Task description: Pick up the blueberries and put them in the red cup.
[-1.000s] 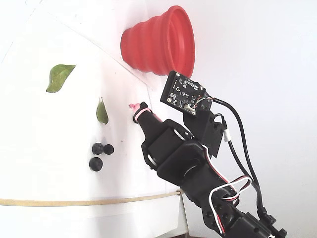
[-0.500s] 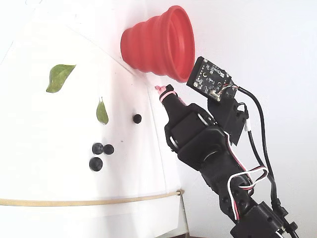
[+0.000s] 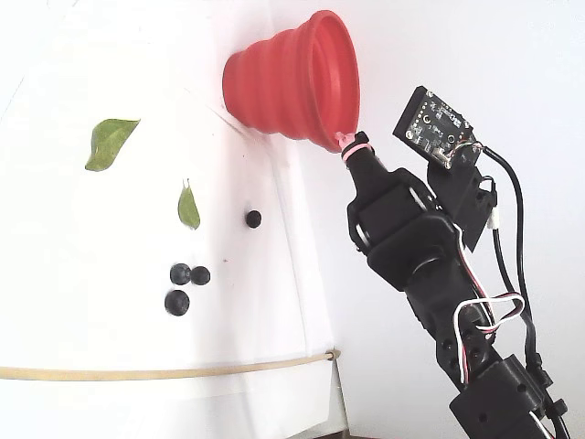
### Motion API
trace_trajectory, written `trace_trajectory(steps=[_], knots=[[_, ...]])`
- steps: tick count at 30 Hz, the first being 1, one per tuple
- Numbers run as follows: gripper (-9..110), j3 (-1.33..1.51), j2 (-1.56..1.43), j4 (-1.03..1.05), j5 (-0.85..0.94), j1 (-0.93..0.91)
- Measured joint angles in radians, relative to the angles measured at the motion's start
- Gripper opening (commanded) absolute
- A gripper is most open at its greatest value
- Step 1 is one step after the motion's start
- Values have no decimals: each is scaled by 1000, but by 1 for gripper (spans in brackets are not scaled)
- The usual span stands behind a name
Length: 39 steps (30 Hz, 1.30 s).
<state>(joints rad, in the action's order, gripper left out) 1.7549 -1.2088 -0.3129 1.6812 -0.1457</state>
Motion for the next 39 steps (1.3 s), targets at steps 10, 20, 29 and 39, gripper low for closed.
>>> trace_trajectory(steps=[10,20,29,39], knots=[[12,-92,86,2,6,-15],[12,-202,158,29,6,-32],[12,-310,218,55,-11,-32],[12,-422,304,61,-11,-32]])
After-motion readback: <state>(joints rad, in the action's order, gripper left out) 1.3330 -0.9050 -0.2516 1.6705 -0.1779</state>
